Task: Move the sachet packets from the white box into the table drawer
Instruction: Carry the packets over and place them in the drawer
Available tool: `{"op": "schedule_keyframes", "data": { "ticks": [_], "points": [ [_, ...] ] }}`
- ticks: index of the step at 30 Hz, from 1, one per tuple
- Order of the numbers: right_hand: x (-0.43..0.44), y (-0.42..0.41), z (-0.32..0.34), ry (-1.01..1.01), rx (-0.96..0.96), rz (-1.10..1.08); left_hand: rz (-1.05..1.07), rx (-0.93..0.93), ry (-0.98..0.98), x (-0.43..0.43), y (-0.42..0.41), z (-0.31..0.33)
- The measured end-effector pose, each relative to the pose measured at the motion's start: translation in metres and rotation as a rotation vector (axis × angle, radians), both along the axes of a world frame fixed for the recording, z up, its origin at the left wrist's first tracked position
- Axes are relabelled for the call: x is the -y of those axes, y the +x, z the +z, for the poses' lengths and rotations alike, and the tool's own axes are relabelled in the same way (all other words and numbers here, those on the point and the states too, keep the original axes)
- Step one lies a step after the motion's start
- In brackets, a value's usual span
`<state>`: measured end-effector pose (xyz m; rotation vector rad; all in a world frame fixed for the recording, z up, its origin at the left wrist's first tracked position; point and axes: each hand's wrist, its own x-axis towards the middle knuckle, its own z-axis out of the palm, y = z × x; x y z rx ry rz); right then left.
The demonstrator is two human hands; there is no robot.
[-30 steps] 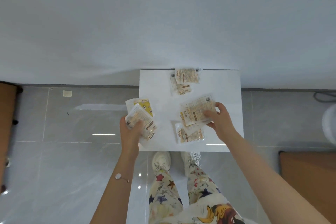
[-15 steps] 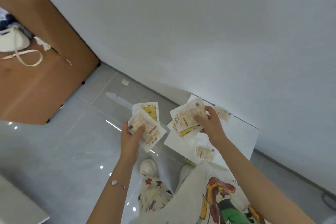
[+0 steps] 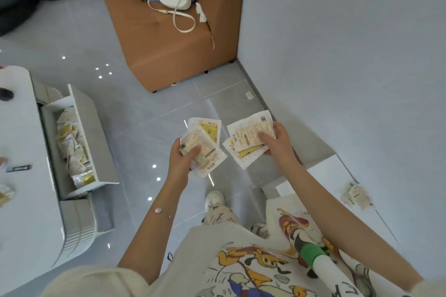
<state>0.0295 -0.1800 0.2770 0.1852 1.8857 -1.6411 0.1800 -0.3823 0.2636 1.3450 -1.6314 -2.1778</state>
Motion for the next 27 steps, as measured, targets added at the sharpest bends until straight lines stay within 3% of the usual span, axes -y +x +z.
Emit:
{"op": "schedule_keyframes", "data": {
  "ticks": [16, 27],
  "points": [
    [0.250, -0.013, 0.004, -0.080, 0.027, 0.253, 0.483, -0.017, 0.032, 0.175, 0.075, -0.003],
    [0.417, -0.062, -0.002, -0.118, 0.065, 0.524, 0.868, -0.052, 0.070, 0.268, 0.056, -0.005]
  ]
}}
